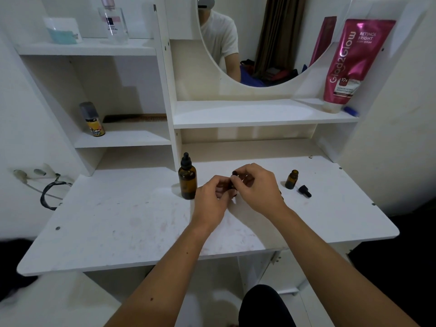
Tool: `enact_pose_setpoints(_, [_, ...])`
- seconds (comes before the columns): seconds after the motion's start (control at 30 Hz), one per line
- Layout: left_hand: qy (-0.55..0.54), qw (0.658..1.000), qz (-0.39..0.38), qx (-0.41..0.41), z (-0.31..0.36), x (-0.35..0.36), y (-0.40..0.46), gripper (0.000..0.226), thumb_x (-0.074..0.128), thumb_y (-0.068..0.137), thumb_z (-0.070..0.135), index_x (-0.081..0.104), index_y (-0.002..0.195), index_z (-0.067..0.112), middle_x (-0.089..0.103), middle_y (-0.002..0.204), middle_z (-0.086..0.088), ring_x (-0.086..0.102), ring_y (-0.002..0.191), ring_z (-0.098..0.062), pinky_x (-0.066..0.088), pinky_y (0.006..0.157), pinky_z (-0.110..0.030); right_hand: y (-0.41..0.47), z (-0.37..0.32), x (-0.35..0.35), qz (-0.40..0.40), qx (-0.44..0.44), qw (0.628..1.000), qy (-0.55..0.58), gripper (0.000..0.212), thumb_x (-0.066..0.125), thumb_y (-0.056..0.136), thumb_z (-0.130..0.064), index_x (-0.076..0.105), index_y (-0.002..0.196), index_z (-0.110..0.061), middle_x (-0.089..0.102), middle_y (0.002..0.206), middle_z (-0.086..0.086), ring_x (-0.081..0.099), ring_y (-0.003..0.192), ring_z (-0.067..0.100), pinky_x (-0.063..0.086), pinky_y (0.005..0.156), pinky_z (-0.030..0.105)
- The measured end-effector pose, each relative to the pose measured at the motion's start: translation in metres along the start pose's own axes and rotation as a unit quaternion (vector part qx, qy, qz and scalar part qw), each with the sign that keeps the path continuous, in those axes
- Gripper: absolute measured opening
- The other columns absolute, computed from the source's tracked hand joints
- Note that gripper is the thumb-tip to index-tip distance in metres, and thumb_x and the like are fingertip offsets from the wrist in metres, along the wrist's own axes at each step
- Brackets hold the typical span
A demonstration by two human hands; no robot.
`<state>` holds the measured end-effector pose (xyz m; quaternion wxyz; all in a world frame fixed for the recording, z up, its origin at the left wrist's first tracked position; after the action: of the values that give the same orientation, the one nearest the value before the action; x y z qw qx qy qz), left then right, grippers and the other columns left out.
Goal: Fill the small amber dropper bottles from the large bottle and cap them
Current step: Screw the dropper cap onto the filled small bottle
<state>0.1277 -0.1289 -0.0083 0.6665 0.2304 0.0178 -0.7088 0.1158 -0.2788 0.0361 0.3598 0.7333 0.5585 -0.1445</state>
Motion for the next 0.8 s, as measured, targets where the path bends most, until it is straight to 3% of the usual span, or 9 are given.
enact_pose_setpoints(0.1, [0.003, 1.000, 0.005, 0.005, 0.001, 0.000, -0.001, 0.024, 0.074, 0.093, 0.011, 0.070, 0.115, 0.020, 0.074, 0.100, 0.011, 0.070, 0.092, 0.001, 0.056, 0.082, -0.013, -0.001, 0.011, -0.003, 0.013, 0.045, 0.999, 0.014, 0.030, 0.083, 0.087, -0.045, 0.069, 0.099, -0.022, 0.069, 0.090, -0.008, 0.066, 0.078, 0.007, 0.058, 0.073, 0.024])
enact_pose_setpoints(0.23, [-0.002, 1.000, 0.001, 0.003, 0.000, 0.000, 0.000, 0.025, 0.075, 0.093, 0.012, 0.071, 0.117, 0.017, 0.075, 0.102, 0.009, 0.071, 0.093, -0.002, 0.057, 0.083, -0.016, -0.005, 0.003, 0.004, -0.019, -0.007, 0.999, 0.035, 0.019, 0.071, 0.099, -0.023, 0.074, 0.118, -0.019, 0.070, 0.111, -0.006, 0.070, 0.086, 0.006, 0.060, 0.083, 0.028])
enact_pose_setpoints(0.37, [0.002, 1.000, 0.004, 0.005, 0.000, 0.000, 0.000, 0.024, 0.073, 0.094, 0.010, 0.070, 0.117, 0.016, 0.073, 0.099, 0.010, 0.068, 0.092, 0.005, 0.054, 0.078, -0.009, -0.003, 0.009, 0.001, 0.002, 0.025, 1.000, 0.011, 0.024, 0.080, 0.093, -0.034, 0.070, 0.109, -0.020, 0.068, 0.099, -0.005, 0.067, 0.080, 0.008, 0.056, 0.075, 0.021])
enact_pose_setpoints(0.43, [0.005, 1.000, 0.003, 0.002, -0.002, 0.000, 0.000, 0.025, 0.074, 0.094, 0.011, 0.070, 0.117, 0.016, 0.073, 0.100, 0.010, 0.069, 0.091, 0.004, 0.056, 0.079, -0.012, -0.003, 0.008, 0.002, -0.013, 0.019, 0.999, 0.033, 0.031, 0.078, 0.094, -0.032, 0.068, 0.122, -0.022, 0.065, 0.108, -0.007, 0.067, 0.081, 0.005, 0.055, 0.073, 0.015])
enact_pose_setpoints(0.5, [0.004, 1.000, 0.003, 0.002, -0.001, 0.000, 0.001, 0.025, 0.075, 0.093, 0.012, 0.070, 0.118, 0.016, 0.074, 0.102, 0.009, 0.070, 0.092, -0.002, 0.058, 0.082, -0.017, -0.002, 0.002, 0.007, -0.045, -0.015, 0.998, 0.037, 0.029, 0.071, 0.100, -0.022, 0.070, 0.129, -0.020, 0.066, 0.117, -0.006, 0.069, 0.087, 0.006, 0.057, 0.081, 0.017])
enact_pose_setpoints(0.63, [0.011, 1.000, 0.008, -0.002, -0.002, 0.001, 0.002, 0.025, 0.077, 0.092, 0.015, 0.070, 0.116, 0.017, 0.074, 0.100, 0.008, 0.070, 0.091, -0.002, 0.057, 0.080, -0.015, 0.001, 0.008, 0.010, -0.044, -0.012, 0.999, 0.015, 0.015, 0.070, 0.101, -0.017, 0.076, 0.114, -0.016, 0.071, 0.113, -0.003, 0.071, 0.092, 0.014, 0.057, 0.087, 0.023])
enact_pose_setpoints(0.8, [0.037, 0.999, 0.009, 0.008, 0.000, 0.002, 0.002, 0.025, 0.075, 0.093, 0.012, 0.069, 0.117, 0.015, 0.074, 0.101, 0.007, 0.070, 0.090, 0.001, 0.056, 0.080, -0.012, -0.001, 0.013, 0.008, 0.006, 0.007, 1.000, 0.018, 0.017, 0.078, 0.095, -0.025, 0.074, 0.105, -0.012, 0.072, 0.100, -0.003, 0.070, 0.088, 0.011, 0.050, 0.078, 0.010])
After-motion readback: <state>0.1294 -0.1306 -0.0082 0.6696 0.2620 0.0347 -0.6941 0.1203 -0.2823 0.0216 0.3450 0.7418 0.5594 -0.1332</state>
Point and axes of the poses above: each hand's wrist, its own y-axis towards the middle knuckle, its own x-axis out of the palm, z = x × y, the point moved 10 cm from there along y, towards the middle knuckle
